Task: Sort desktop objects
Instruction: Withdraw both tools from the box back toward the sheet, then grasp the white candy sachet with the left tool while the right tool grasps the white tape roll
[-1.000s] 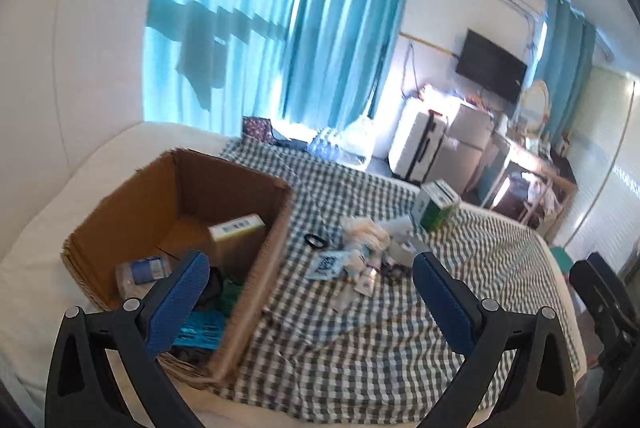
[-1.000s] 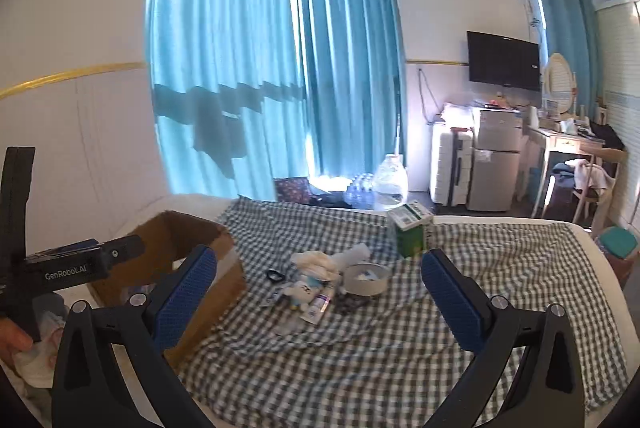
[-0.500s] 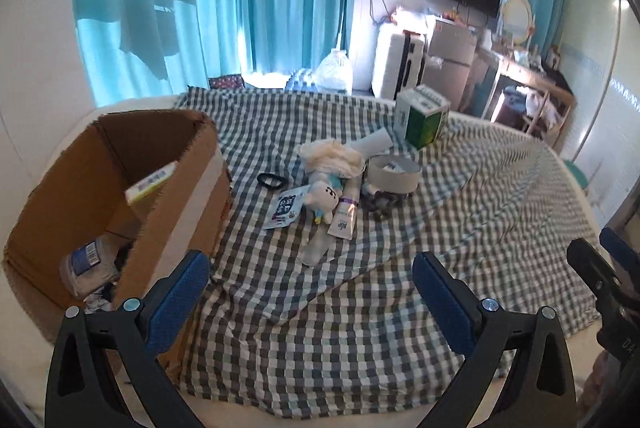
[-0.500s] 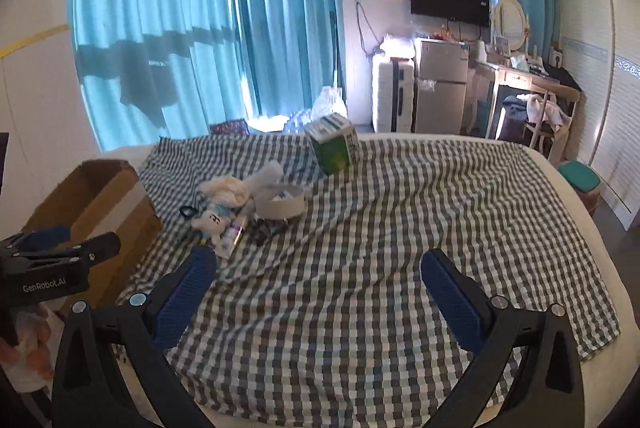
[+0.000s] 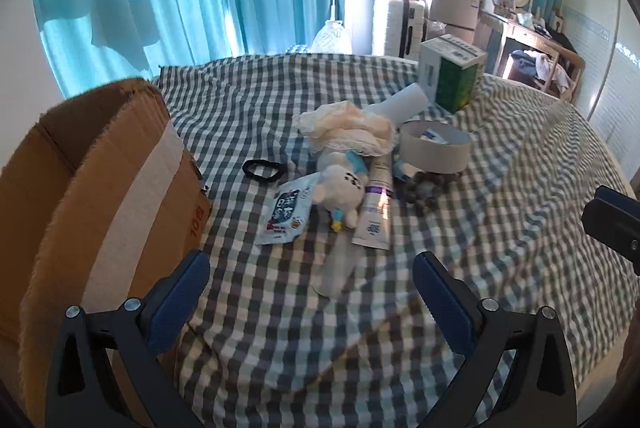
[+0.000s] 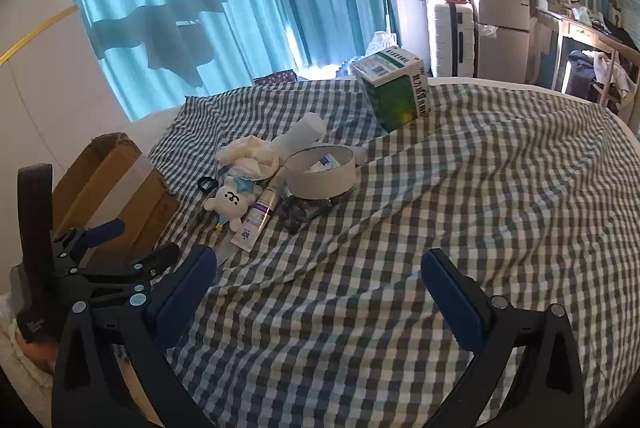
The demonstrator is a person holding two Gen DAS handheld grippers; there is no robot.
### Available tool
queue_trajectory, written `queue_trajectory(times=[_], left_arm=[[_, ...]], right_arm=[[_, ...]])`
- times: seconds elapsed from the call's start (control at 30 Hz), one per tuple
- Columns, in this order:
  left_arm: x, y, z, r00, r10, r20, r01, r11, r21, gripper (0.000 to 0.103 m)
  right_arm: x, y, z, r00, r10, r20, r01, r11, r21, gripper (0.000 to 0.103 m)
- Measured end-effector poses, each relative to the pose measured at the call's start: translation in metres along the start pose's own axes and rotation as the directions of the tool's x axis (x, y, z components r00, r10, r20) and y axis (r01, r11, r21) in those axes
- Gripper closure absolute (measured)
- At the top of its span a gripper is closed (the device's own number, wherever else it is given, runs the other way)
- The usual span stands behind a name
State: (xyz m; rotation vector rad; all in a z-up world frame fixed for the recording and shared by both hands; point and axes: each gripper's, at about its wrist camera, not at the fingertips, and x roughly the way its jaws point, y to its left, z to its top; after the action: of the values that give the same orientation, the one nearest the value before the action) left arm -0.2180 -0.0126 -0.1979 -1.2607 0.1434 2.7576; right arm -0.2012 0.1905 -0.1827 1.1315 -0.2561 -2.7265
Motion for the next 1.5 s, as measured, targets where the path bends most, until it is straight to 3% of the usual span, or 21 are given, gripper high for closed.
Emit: queue_trajectory(times=[0.23, 0.4, 0.47, 0.7, 0.8, 0.87, 0.93, 1.03, 1.5], left_arm=[[0.045, 0.010, 0.007, 0.999, 0.050, -0.014, -0.051, 0.998, -0.031, 0.000], [0.067, 0.001, 0.012, 0.995, 0.103, 0.007, -0.103, 0.994, 0.036, 0.000], [0.077, 0.002, 0.014, 0.993, 0.114, -0.007, -0.114, 0.992, 0.050, 0.007], [0.094, 0.005, 0.011, 0.996, 0.090, -0.011, -0.089, 0.994, 0.069, 0.011], [0.100, 0.013, 0.012, 0.998, 0.043, -0.036, -0.042, 0.999, 0.027, 0.020], [0.105, 0.022, 0.011, 0.998, 0.006, -0.065, -0.008, 1.000, -0.030, 0.035], [0.109, 0.034, 0.010, 0.995, -0.022, -0.095, 0.012, 0.995, -0.096, 0.051], [0.108, 0.047, 0.010, 0.993, -0.037, -0.113, 0.019, 0.988, -0.153, 0.060], [0.057, 0.045, 0.009, 0.990, -0.100, -0.100, 0.078, 0.976, -0.205, 0.064]], right_arm=[[0.053, 0.009, 0.019, 0.999, 0.018, -0.045, -0.020, 0.999, -0.042, 0.000], [0.088, 0.009, 0.032, 0.997, 0.002, -0.082, -0.006, 0.998, -0.055, 0.000], [0.102, 0.007, 0.037, 0.996, -0.004, -0.093, -0.001, 0.998, -0.055, 0.001], [0.143, 0.006, 0.043, 0.989, -0.010, -0.146, 0.002, 0.999, -0.051, 0.001], [0.155, 0.003, 0.048, 0.987, 0.011, -0.158, -0.015, 1.000, -0.025, 0.008], [0.162, 0.004, 0.052, 0.986, 0.006, -0.166, -0.011, 1.000, -0.028, 0.010], [0.170, 0.004, 0.054, 0.982, -0.014, -0.189, 0.008, 0.999, -0.032, 0.021], [0.166, 0.001, 0.055, 0.985, 0.004, -0.172, -0.004, 1.000, -0.004, 0.021], [0.073, 0.007, 0.034, 0.996, -0.012, -0.084, 0.015, 0.999, 0.041, 0.022]])
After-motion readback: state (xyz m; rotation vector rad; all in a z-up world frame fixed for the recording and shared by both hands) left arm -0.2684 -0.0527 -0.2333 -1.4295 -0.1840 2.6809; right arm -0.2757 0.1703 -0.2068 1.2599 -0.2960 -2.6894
